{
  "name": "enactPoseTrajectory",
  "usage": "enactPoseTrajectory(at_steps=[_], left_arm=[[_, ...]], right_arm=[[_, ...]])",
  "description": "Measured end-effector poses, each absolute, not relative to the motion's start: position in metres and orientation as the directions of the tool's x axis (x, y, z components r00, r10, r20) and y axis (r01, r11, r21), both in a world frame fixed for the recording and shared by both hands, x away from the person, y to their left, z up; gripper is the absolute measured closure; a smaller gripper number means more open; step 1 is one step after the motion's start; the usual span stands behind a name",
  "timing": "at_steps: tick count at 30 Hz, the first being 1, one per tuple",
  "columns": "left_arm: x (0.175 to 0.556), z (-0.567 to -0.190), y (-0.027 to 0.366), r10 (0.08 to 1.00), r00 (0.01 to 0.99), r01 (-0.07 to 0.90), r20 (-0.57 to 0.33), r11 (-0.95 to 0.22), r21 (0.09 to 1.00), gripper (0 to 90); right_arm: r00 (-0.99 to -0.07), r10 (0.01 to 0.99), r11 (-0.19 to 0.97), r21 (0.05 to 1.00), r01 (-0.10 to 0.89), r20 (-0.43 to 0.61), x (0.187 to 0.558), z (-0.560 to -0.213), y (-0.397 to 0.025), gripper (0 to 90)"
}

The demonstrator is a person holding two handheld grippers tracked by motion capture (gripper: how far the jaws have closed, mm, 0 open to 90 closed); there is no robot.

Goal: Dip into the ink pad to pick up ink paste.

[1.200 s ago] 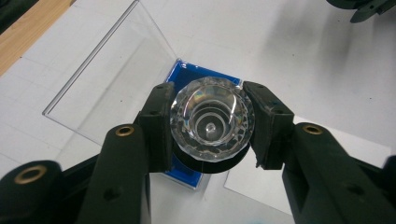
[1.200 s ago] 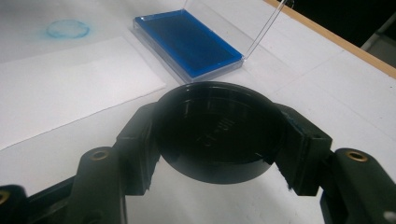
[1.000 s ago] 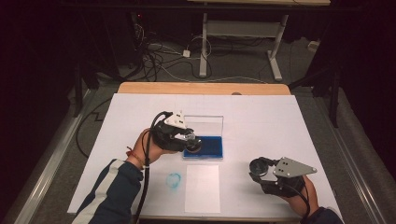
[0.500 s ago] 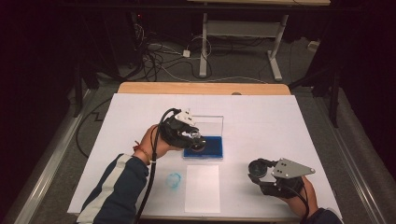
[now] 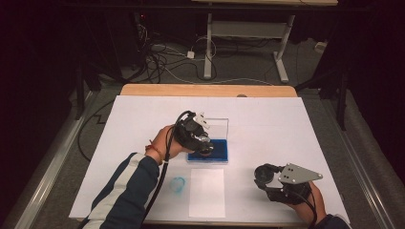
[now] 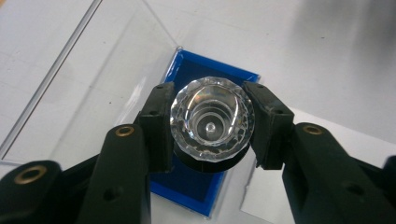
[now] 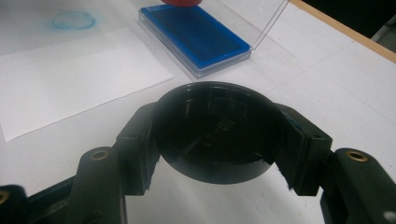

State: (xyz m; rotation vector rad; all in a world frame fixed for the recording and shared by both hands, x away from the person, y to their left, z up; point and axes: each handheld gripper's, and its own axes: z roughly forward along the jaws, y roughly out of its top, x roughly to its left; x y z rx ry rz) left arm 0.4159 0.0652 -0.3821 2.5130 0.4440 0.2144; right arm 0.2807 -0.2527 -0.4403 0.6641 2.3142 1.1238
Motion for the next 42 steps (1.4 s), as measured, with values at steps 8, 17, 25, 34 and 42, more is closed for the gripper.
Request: enactPoseTrajectory(at_steps=[8, 17, 25, 34, 42], left_arm=[[0.425, -0.395, 0.054, 0.355, 0.934, 0.276, 0.048, -0.797, 0.537, 54.4], [0.431, -0.401, 0.053, 0.361, 0.932, 0.288, 0.039, -0.802, 0.524, 54.4], [0.435, -0.404, 0.054, 0.373, 0.928, 0.308, 0.022, -0.796, 0.520, 54.4], [0.438, -0.411, 0.053, 0.380, 0.925, 0.320, 0.013, -0.797, 0.513, 54.4], [0.438, -0.414, 0.053, 0.387, 0.922, 0.334, -0.009, -0.783, 0.524, 54.5]], right_arm=[[-0.771, 0.603, 0.556, 0.801, 0.221, -0.206, 0.281, -0.442, -0.252, 38.0], [-0.771, 0.602, 0.562, 0.797, 0.223, -0.209, 0.281, -0.443, -0.252, 38.0], [-0.772, 0.602, 0.562, 0.794, 0.231, -0.202, 0.280, -0.443, -0.252, 37.9], [-0.775, 0.599, 0.565, 0.792, 0.232, -0.201, 0.281, -0.444, -0.252, 37.9], [-0.775, 0.600, 0.566, 0.790, 0.237, -0.198, 0.281, -0.444, -0.252, 37.9]])
